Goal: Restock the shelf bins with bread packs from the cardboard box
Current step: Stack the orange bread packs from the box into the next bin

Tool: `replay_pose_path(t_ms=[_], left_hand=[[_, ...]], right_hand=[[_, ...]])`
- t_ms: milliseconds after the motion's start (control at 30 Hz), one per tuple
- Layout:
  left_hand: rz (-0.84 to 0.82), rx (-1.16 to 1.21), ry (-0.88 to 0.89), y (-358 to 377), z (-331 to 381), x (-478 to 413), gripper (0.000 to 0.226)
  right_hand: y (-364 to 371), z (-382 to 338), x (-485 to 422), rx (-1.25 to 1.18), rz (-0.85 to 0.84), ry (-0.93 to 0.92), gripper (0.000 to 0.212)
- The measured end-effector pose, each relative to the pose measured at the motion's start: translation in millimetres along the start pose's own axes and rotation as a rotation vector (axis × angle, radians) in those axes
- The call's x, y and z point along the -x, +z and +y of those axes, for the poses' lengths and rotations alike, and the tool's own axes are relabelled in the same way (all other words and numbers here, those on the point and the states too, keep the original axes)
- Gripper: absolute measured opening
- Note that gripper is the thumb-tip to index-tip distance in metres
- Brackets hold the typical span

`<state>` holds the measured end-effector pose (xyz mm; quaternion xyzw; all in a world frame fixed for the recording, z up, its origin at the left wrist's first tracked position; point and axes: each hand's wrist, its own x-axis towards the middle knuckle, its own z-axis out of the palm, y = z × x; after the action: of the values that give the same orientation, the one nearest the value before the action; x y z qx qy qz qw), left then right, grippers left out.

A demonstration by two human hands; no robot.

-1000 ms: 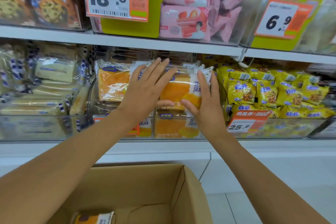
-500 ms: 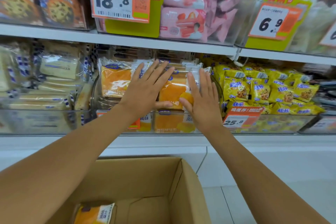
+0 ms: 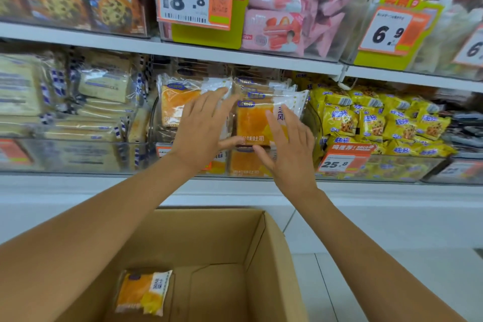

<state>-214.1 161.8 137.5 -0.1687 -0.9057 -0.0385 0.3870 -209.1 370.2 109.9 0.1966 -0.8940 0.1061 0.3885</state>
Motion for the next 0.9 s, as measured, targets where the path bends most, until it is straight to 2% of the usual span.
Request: replay_pose_path(t_ms=[100,167,267,400,467,533,600,667,767,900], left_hand=[[0.066,0.174,-0.098,-13,-2,29,0.051],[-0.033,0.334,-0.212,-22,-5,63,0.037],[-0.209,0.451,-0.465,-30,-12,132,0.028],[-0.427,0.547,-0.831,-34,-22,229,0.024],[-0.589,0.534,-1.004,-28,-28,278,0.028],[-0.684,0.545,-1.173,-20,-31,321,0.032],[-0.707,0.539,-1.295,-11,-31,354,0.035],[-0.716,0.534,-1.391,2,-32,378,0.038],[-0.7,0.505,-1.472,22,-38,401,0.044],[-0.653,0.483,-1.472,47,-45,421,0.048]], right_hand=[[-6,-21,14,-0.14,-0.003,0.002,0.047],[-6,-40,30,-0.233,-0.06,-0.044,0.04],[-1,-75,66,-0.325,-0.219,-0.086,0.036],[22,-120,132,-0.391,-0.645,-0.03,0.038],[43,-138,170,-0.407,-0.858,0.022,0.04],[72,-152,208,-0.418,-1.064,0.079,0.044],[106,-160,244,-0.439,-1.231,0.206,0.052],[141,-170,268,-0.55,-1.312,0.485,0.056],[189,-186,288,-0.749,-1.311,0.902,0.062],[239,-211,295,-0.958,-1.238,1.183,0.061]])
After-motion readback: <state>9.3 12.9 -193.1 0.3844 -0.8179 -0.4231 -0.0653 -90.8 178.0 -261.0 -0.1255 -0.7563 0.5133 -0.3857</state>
